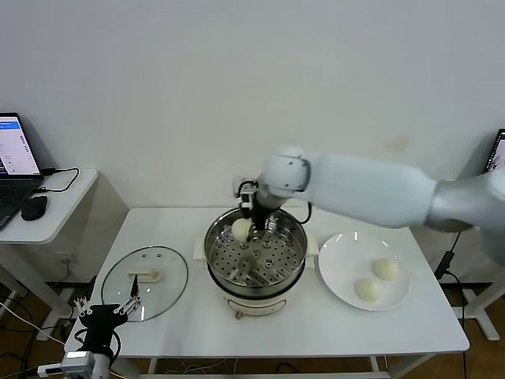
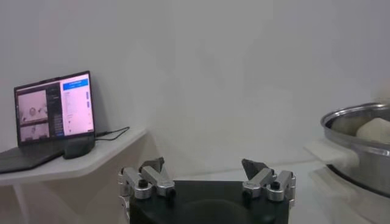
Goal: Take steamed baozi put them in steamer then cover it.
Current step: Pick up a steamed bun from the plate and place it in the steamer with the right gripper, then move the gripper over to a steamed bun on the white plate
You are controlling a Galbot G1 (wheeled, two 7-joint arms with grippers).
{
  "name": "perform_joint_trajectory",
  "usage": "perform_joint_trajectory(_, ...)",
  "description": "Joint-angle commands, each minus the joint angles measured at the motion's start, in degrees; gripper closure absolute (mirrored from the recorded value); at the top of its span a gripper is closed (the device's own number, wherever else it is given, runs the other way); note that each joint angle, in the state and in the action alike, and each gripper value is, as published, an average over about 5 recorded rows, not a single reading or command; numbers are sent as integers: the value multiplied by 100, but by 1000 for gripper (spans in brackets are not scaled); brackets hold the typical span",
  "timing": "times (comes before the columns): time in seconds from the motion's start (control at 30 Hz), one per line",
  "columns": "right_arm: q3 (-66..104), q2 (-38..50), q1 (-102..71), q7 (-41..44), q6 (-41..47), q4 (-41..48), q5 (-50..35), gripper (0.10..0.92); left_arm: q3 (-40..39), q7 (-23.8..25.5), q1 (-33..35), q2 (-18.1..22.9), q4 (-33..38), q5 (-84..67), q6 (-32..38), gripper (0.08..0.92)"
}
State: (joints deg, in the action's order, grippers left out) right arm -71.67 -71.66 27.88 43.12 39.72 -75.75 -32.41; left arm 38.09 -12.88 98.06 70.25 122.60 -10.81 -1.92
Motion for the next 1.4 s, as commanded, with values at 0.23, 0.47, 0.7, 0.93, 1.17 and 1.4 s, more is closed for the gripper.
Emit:
perform_joint_trajectory(0.23,133,-899,-716,-281,186,876,40,400,2,0,-19,-8,-69,-3,20,177)
perform_joint_trajectory(0.47,98,-449,-327,163,188,500,209,252,-2,3,-41,1,-96,-1,22,177)
perform_joint_trajectory(0.7,-78,988,853,1079,-2,-708,288,203,-14,14,-37,-14,-68,4,19,177)
perform_joint_trajectory(0.93,-436,2820,1595,1828,-590,-1919,853,202,-73,39,-72,-44,-29,14,6,177)
perform_joint_trajectory(1.17,-418,4454,1170,2395,-1614,-2377,1950,203,-142,76,-34,-32,80,52,-14,177)
perform_joint_trajectory(1.4,590,5233,-463,2378,-2197,-2261,2957,202,-133,80,78,-2,148,104,-12,177)
